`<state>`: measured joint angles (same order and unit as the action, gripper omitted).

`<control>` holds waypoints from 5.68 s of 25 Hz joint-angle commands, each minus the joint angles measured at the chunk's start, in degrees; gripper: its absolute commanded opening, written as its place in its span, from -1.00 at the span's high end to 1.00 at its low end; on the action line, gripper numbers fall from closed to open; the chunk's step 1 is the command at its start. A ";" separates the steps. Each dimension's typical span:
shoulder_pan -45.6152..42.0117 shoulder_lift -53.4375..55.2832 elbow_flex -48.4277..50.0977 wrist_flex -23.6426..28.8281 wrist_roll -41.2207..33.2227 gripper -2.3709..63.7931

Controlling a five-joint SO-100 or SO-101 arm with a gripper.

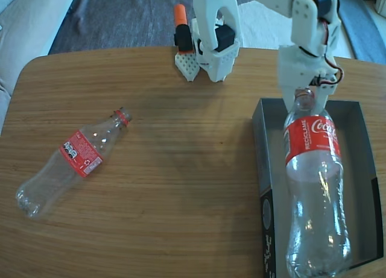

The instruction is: Grasp the bottles and put them in the box.

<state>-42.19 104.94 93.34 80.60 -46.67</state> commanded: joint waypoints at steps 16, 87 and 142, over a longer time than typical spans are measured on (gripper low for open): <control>-7.21 -15.73 -11.60 -0.62 2.81 0.94; 21.45 -25.66 -37.00 17.67 4.13 0.30; 91.32 -3.78 6.06 -6.68 -62.58 0.37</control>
<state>48.60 99.40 99.76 74.00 -109.51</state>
